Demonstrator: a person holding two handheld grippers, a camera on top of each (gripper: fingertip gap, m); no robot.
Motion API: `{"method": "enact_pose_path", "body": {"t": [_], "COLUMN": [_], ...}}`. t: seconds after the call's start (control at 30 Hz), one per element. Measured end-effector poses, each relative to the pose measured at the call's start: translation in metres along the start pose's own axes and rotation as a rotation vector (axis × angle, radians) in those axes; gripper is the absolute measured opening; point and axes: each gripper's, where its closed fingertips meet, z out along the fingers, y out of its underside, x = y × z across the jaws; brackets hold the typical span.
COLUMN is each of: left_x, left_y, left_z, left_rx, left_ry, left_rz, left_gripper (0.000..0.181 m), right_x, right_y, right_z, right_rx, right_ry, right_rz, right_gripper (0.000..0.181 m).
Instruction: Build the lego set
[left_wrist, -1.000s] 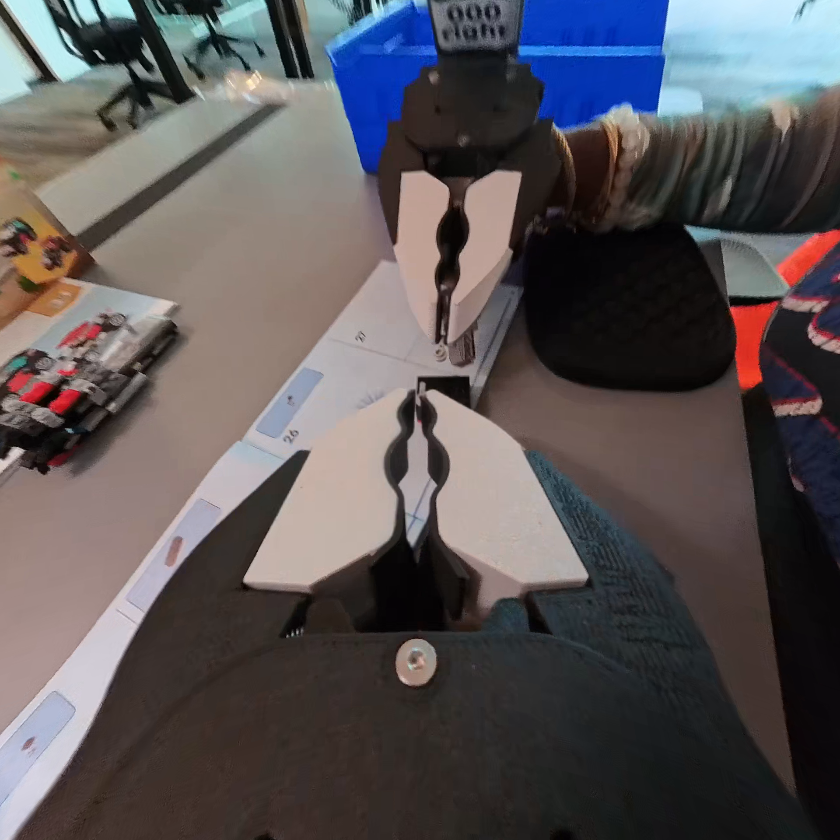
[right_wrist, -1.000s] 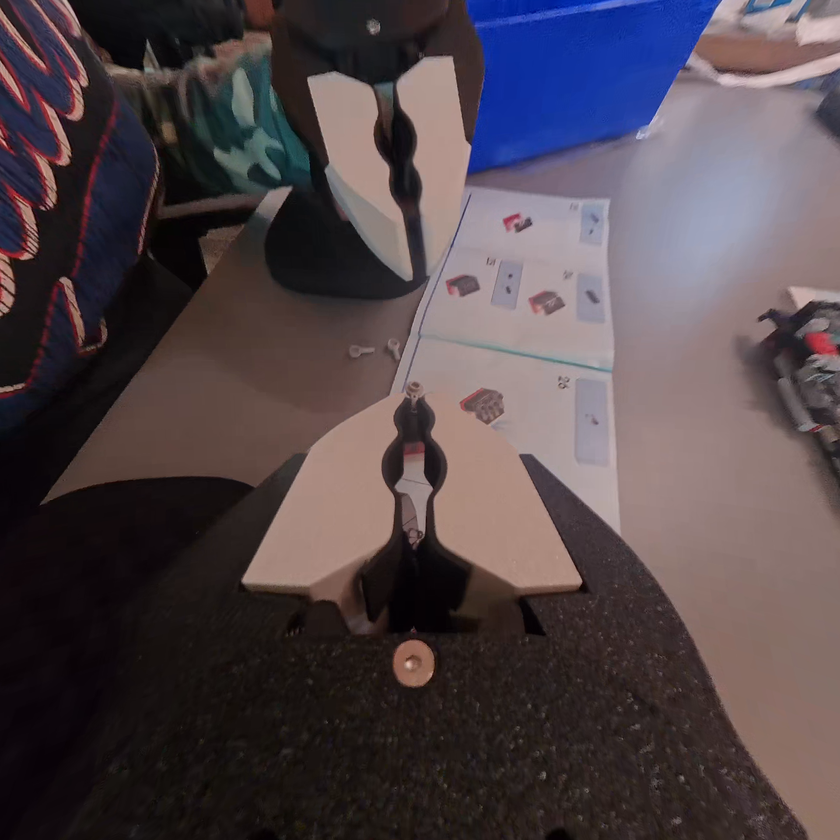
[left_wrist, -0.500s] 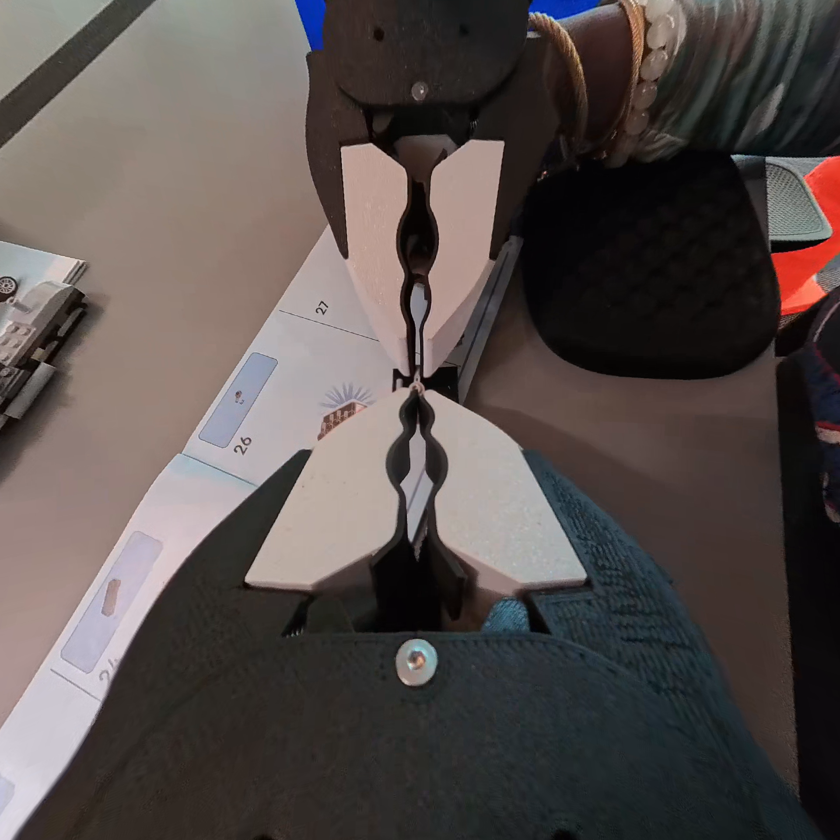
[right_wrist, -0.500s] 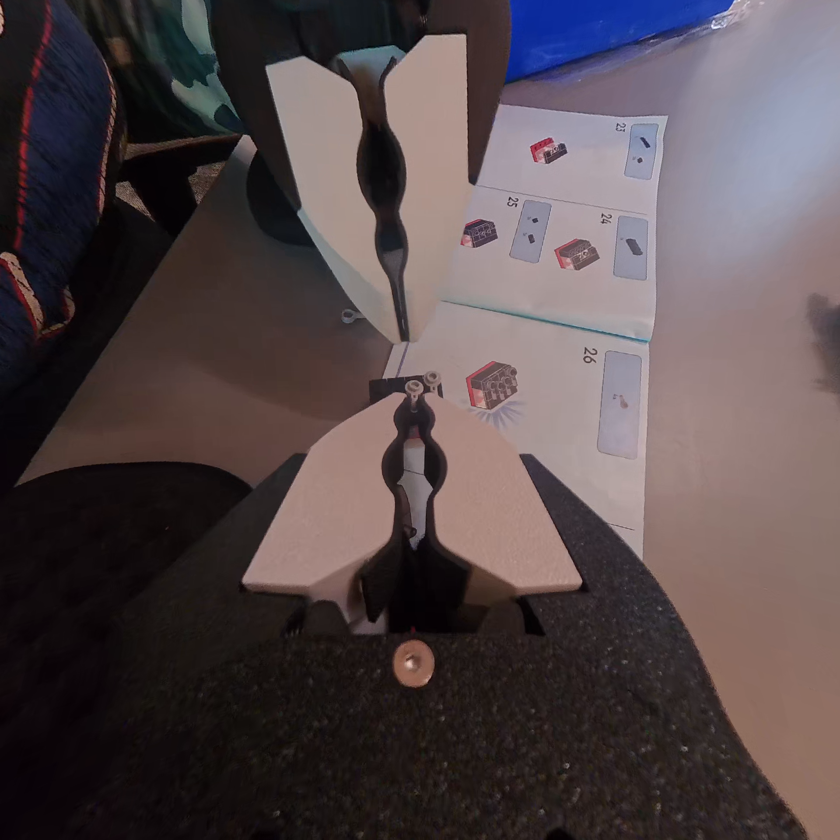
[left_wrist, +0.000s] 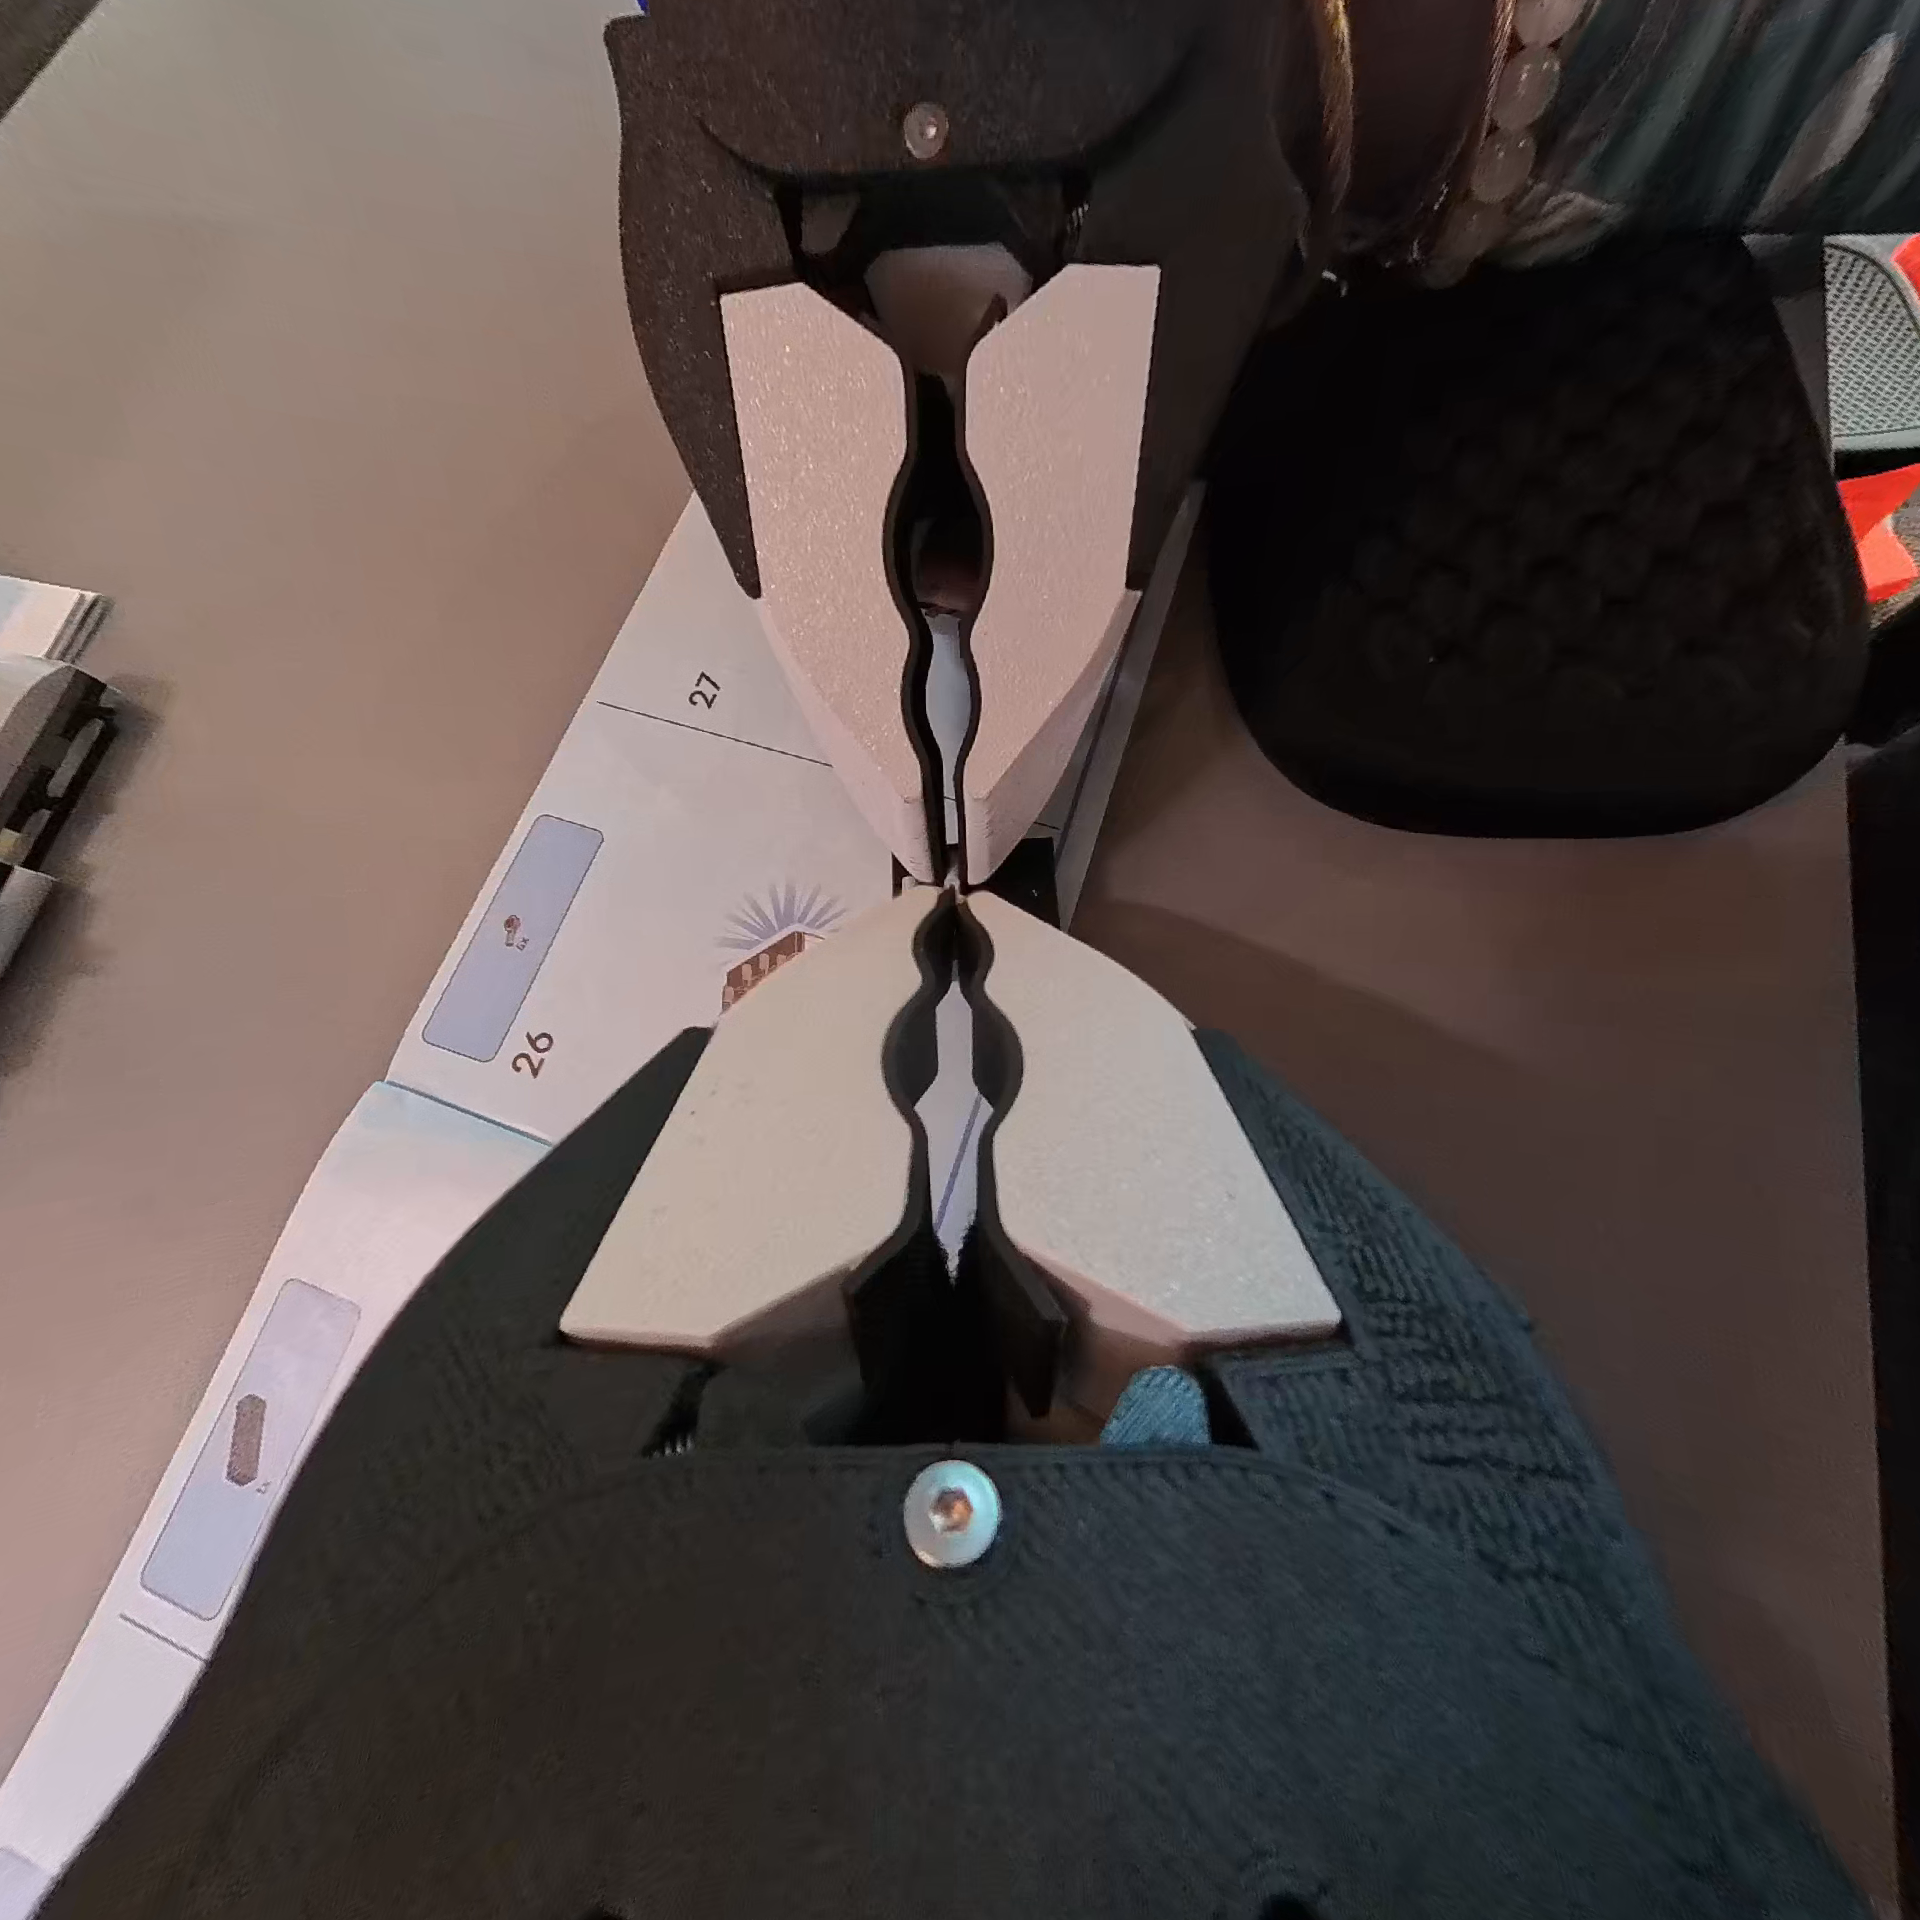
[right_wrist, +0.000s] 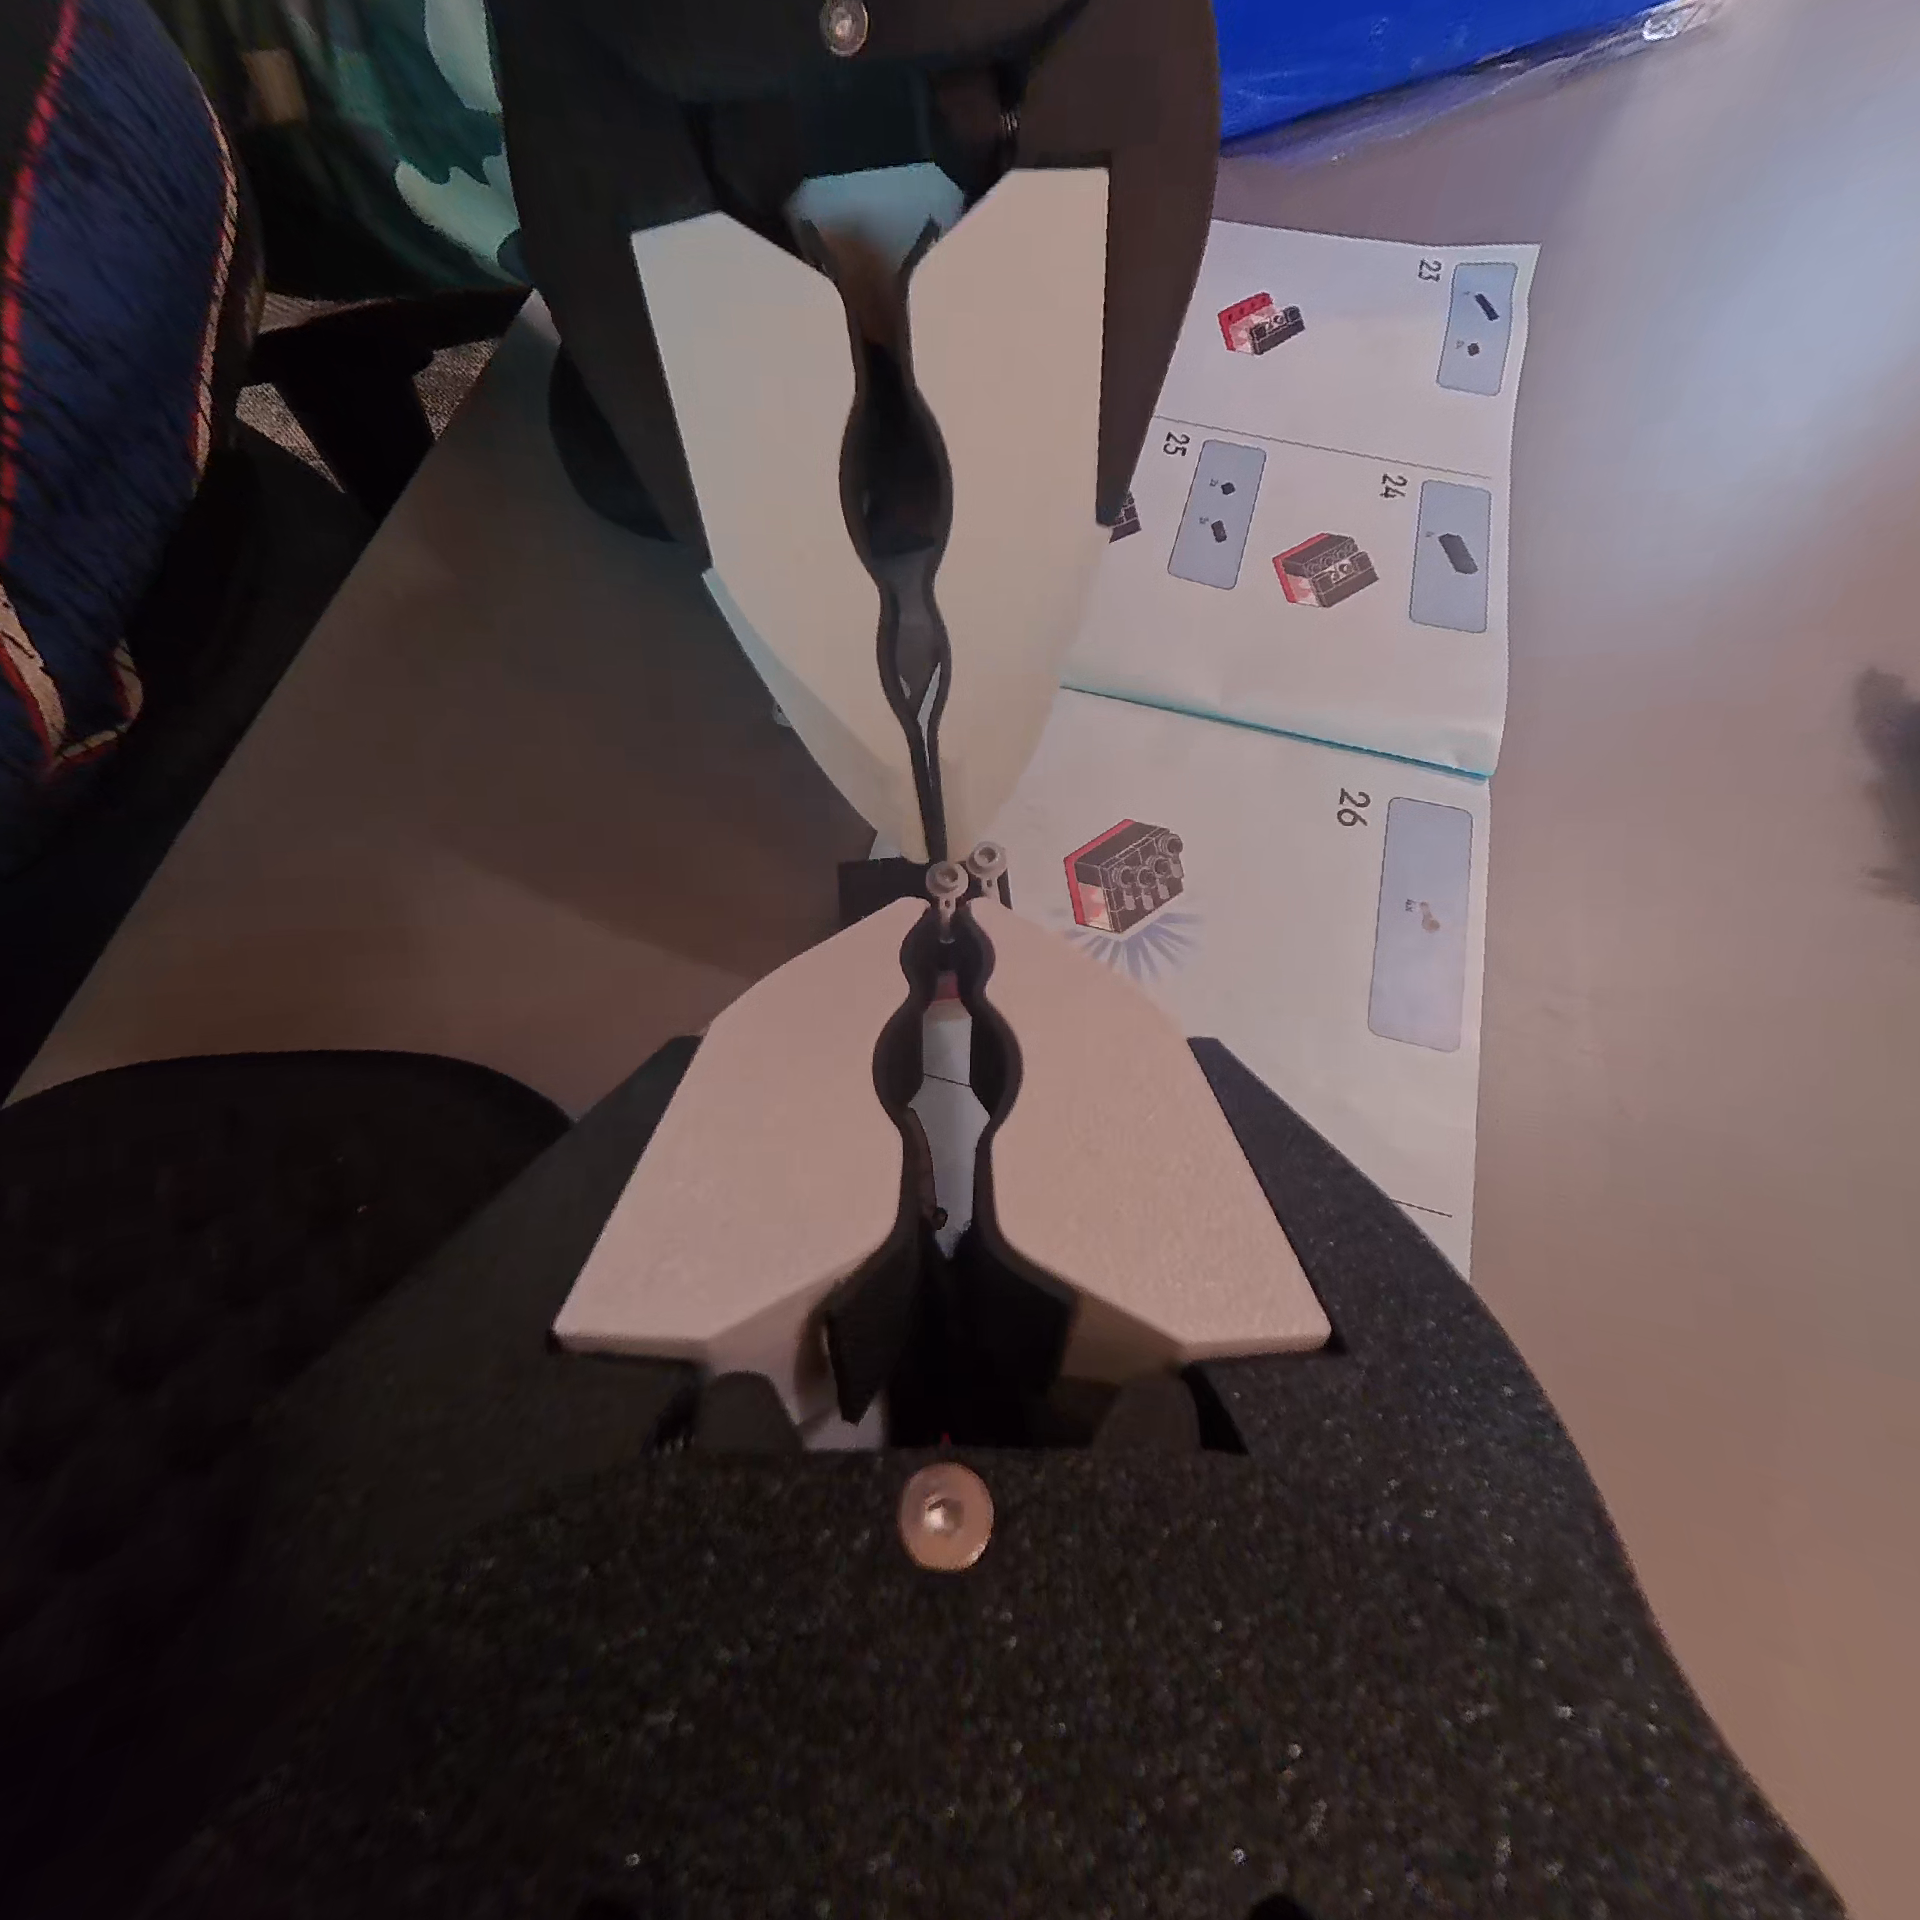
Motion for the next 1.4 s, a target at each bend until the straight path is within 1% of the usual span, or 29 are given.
{"method": "enact_pose_path", "body": {"t": [0.3,0.57,0.7,0.83,1.17,1.3,1.4], "left_x": [0.001,0.001,0.002,0.002,0.003,0.003,0.003], "left_y": [0.002,0.003,0.004,0.005,0.006,0.005,0.005], "left_z": [0.003,0.004,0.005,0.005,0.005,0.005,0.005], "left_rx": [-0.035,-0.096,-0.141,-0.128,-0.162,-0.156,-0.151], "left_ry": [0.011,0.036,0.010,-0.007,0.008,0.003,0.011], "left_rz": [-0.009,-0.057,-0.025,-0.026,-0.058,-0.066,-0.078], "left_gripper": [0.001,0.001,0.001,0.001,0.001,0.001,0.001], "right_x": [0.001,0.001,0.001,0.001,0.001,0.002,0.002], "right_y": [0.001,0.001,0.001,0.001,0.001,-0.011,-0.001], "right_z": [0.000,0.001,0.001,0.001,0.001,-0.007,-0.003], "right_rx": [-0.002,-0.009,-0.016,-0.025,-0.043,0.039,-0.025], "right_ry": [0.001,0.003,0.005,0.011,0.024,0.041,0.044], "right_rz": [-0.001,-0.002,-0.008,-0.017,-0.033,-0.025,-0.042], "right_gripper": [0.003,0.003,0.003,0.003,0.003,0.003,0.004]}}
